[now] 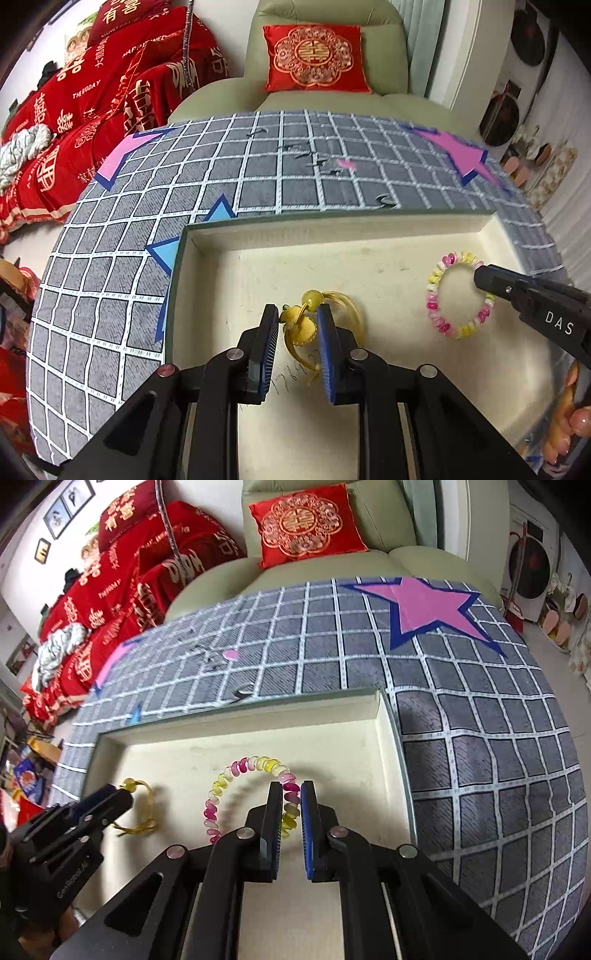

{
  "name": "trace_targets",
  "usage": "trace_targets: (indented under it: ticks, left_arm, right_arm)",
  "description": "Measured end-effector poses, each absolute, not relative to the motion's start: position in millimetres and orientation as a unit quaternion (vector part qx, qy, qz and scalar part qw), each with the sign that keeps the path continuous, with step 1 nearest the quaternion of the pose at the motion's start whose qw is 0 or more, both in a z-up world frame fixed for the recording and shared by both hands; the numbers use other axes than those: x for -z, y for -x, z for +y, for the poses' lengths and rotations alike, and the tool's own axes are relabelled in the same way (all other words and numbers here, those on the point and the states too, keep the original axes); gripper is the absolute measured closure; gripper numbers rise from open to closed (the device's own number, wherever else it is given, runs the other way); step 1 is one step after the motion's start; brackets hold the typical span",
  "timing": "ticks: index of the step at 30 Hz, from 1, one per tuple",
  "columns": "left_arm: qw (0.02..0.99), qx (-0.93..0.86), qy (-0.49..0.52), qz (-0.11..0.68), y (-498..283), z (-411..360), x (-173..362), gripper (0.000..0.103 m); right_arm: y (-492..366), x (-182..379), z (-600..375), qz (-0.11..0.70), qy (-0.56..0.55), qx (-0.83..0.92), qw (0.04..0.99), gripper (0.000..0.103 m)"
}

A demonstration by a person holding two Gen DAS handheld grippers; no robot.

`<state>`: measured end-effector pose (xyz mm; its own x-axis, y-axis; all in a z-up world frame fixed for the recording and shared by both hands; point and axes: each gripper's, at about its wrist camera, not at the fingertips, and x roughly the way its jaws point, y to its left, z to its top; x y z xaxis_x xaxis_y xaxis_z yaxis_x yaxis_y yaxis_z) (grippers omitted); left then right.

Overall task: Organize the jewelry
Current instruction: 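Carry both bracelets into the green tray and open both tools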

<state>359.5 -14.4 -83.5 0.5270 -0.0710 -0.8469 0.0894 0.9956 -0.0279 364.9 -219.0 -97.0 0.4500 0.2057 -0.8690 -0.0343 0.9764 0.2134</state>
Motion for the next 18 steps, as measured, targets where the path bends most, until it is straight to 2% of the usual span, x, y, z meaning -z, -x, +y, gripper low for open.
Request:
trace_targets:
  ticks: [5, 7, 8, 10, 11, 13, 14, 15, 16, 17, 18]
  left_arm:
    - [0.871, 0.031, -0.044, 0.488, -365, -22, 91, 0.073]
    - [0.873, 0.024, -0.054, 0.484, -364, -24, 90, 0.073]
    - [0.875, 0.020, -0.061, 0.480, -363, -26, 88, 0.073]
    - [0.878, 0.019, -0.066, 0.475, -362, -27, 86, 0.073]
    - [0.878, 0.020, -0.065, 0.473, -361, -27, 85, 0.073]
    - [0.879, 0.019, -0.064, 0.471, -360, -26, 81, 0.072]
    - [0.880, 0.018, -0.063, 0.471, -359, -26, 80, 0.064]
    - [0.880, 0.017, -0.060, 0.470, -358, -25, 77, 0.026]
    - [0.883, 0.012, -0.057, 0.466, -356, -24, 75, 0.007]
    - [0.888, 0.008, -0.053, 0.456, -353, -23, 71, 0.000]
    - [0.894, 0.009, -0.050, 0.445, -349, -22, 66, 0.000]
  right_arm:
    - [-367, 108, -216, 0.519, -0.063, -0.063, 0.850, 0.092]
    - [-366, 107, -212, 0.517, -0.051, -0.062, 0.852, 0.087]
    - [-366, 107, -211, 0.518, -0.051, -0.064, 0.851, 0.083]
    - [-366, 104, -212, 0.519, -0.060, -0.065, 0.850, 0.054]
    - [-364, 101, -213, 0.515, -0.065, -0.066, 0.852, 0.049]
    - [-362, 93, -216, 0.502, -0.075, -0.067, 0.859, 0.047]
    - [-361, 90, -217, 0.499, -0.079, -0.067, 0.860, 0.047]
    - [-359, 86, -219, 0.497, -0.085, -0.068, 0.861, 0.046]
    - [-357, 83, -221, 0.495, -0.092, -0.068, 0.861, 0.044]
    - [-355, 80, -223, 0.493, -0.098, -0.068, 0.862, 0.042]
    - [-352, 75, -225, 0.490, -0.104, -0.069, 0.863, 0.039]
